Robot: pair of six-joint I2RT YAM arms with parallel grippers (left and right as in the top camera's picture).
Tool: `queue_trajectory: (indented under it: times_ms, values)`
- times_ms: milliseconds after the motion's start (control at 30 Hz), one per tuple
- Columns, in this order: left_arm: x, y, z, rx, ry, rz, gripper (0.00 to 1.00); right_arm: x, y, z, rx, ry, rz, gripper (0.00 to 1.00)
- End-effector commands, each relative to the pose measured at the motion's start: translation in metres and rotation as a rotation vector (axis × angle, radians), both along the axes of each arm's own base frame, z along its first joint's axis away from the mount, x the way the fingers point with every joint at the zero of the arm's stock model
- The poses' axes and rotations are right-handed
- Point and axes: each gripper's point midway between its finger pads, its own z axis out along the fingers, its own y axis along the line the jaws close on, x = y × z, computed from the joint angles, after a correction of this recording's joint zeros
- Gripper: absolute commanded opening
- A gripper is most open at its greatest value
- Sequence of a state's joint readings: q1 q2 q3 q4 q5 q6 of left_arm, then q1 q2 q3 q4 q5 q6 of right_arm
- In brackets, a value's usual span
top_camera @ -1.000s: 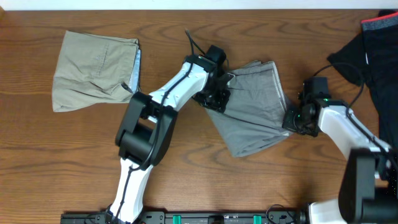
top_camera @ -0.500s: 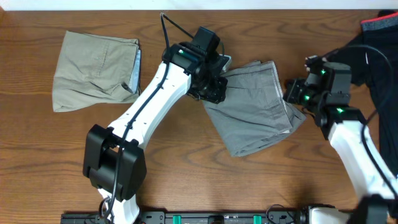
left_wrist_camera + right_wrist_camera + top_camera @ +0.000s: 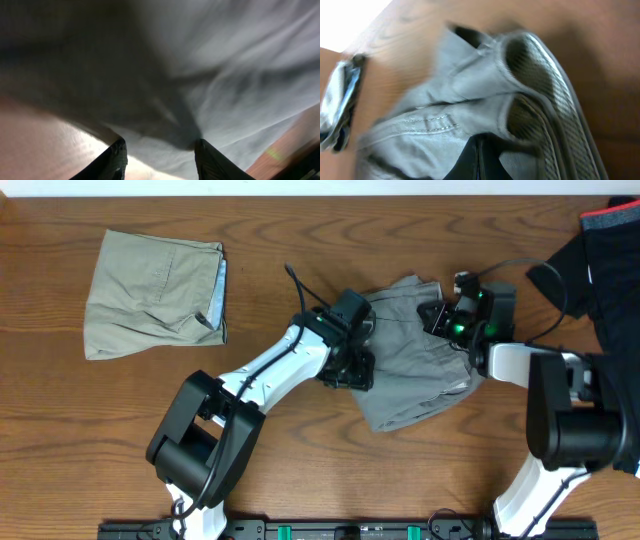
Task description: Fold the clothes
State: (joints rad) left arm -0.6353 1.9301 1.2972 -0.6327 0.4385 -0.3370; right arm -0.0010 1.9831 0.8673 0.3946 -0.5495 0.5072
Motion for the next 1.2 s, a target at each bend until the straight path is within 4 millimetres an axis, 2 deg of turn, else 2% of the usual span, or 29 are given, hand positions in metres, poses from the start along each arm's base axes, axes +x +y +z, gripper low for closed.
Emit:
queue_trajectory:
  times_ms: [0, 100, 200, 333, 400, 500, 567, 633, 700, 767, 833, 1000, 1167]
  values:
    - [-0.001, 0.006, -0.006, 0.021, 0.039, 0.045, 0.47, 0.004, -0.030, -0.029, -0.009, 0.106, -0.192, 0.01]
    - [0.002, 0.014, -0.007, 0.029, 0.051, 0.067, 0.47, 0.004, -0.037, -0.028, -0.008, 0.105, -0.204, 0.01]
    - [0.007, 0.021, -0.007, 0.031, 0.055, 0.090, 0.47, 0.003, -0.026, -0.016, 0.015, 0.070, -0.131, 0.01]
    - [0.015, 0.031, -0.007, 0.034, 0.059, 0.118, 0.51, -0.002, -0.006, 0.018, 0.056, -0.012, 0.018, 0.01]
    - [0.014, 0.034, -0.007, 0.028, 0.073, 0.127, 0.50, -0.004, -0.005, 0.035, 0.044, -0.044, 0.038, 0.02]
    - [0.007, 0.025, -0.001, -0.039, 0.126, 0.115, 0.29, -0.011, -0.004, 0.068, 0.011, -0.090, 0.061, 0.02]
    - [0.004, 0.021, 0.001, -0.053, 0.133, 0.103, 0.20, -0.018, -0.008, 0.085, -0.025, -0.090, 0.039, 0.02]
    - [0.002, 0.017, 0.001, -0.055, 0.114, 0.064, 0.13, -0.029, -0.016, 0.094, -0.080, -0.053, -0.009, 0.02]
    - [0.001, 0.013, 0.001, -0.059, 0.087, 0.024, 0.09, -0.040, -0.023, 0.091, -0.135, -0.002, -0.050, 0.02]
    - [0.006, 0.012, -0.004, -0.015, 0.028, 0.010, 0.08, -0.051, -0.028, 0.081, -0.211, 0.046, -0.048, 0.02]
    - [0.010, 0.010, -0.006, 0.020, -0.032, -0.021, 0.06, -0.060, -0.033, 0.065, -0.270, 0.103, -0.044, 0.02]
    - [-0.003, -0.003, -0.007, 0.024, -0.038, -0.071, 0.06, -0.077, -0.049, 0.020, -0.366, 0.260, -0.074, 0.01]
    - [0.001, -0.003, -0.008, 0.020, -0.046, -0.063, 0.07, -0.110, -0.051, -0.014, -0.359, 0.461, -0.068, 0.01]
